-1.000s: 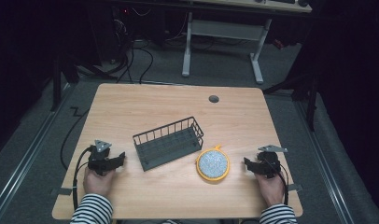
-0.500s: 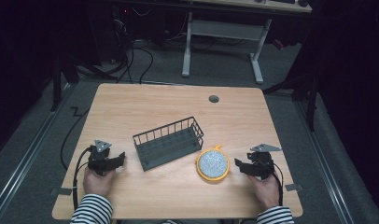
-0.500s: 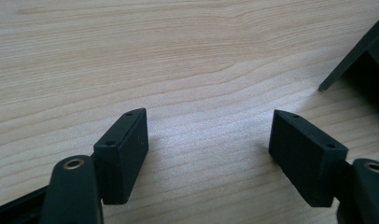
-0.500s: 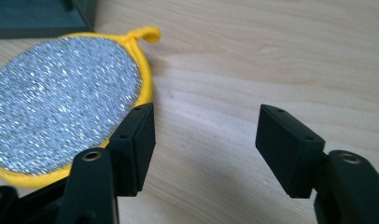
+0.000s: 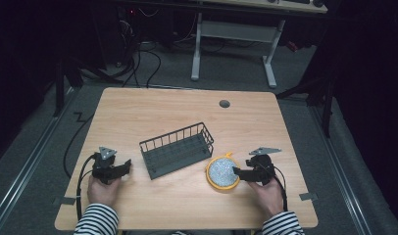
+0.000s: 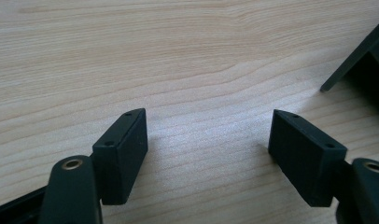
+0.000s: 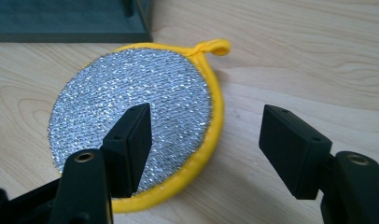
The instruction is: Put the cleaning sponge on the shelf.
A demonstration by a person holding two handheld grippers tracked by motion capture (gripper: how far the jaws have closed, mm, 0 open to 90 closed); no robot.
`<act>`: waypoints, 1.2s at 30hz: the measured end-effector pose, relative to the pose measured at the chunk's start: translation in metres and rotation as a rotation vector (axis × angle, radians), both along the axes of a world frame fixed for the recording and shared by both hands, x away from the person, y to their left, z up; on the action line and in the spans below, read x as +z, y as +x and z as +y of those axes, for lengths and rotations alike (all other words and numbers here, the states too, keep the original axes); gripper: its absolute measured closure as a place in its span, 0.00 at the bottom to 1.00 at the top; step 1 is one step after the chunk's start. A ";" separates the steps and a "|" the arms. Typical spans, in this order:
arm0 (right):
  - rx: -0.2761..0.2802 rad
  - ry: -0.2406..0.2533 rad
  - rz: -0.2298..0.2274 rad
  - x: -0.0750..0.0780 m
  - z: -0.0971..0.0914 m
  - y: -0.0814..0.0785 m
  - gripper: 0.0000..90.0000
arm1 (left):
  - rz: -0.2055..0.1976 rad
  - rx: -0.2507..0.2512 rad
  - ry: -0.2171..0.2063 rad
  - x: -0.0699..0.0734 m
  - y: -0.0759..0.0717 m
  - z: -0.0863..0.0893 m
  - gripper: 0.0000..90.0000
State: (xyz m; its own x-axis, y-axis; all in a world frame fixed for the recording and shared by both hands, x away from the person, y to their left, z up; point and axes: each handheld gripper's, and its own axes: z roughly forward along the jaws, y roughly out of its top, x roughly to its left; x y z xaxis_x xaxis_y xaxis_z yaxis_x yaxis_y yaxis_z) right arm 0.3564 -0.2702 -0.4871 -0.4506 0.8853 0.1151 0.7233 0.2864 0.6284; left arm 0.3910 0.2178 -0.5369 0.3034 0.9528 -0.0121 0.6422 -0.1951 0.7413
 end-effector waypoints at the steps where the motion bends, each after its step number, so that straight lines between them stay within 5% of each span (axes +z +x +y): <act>1: 0.005 -0.005 0.006 -0.001 0.002 0.001 0.38 | 0.000 0.000 -0.001 0.000 0.000 0.000 0.32; 19: 0.016 0.017 0.168 -0.011 0.018 0.025 0.40 | -0.001 0.002 -0.004 0.000 0.000 0.000 0.33; 23: 0.045 0.039 0.185 -0.013 0.016 0.027 0.50 | -0.001 0.002 -0.007 0.000 0.000 0.001 0.33; 29: 0.097 0.026 0.194 -0.008 0.017 0.029 0.81 | -0.002 0.004 -0.003 0.000 0.000 0.000 0.33; 36: 0.132 0.035 0.191 -0.006 0.017 0.031 0.88 | -0.002 0.005 -0.005 0.000 0.000 0.000 0.34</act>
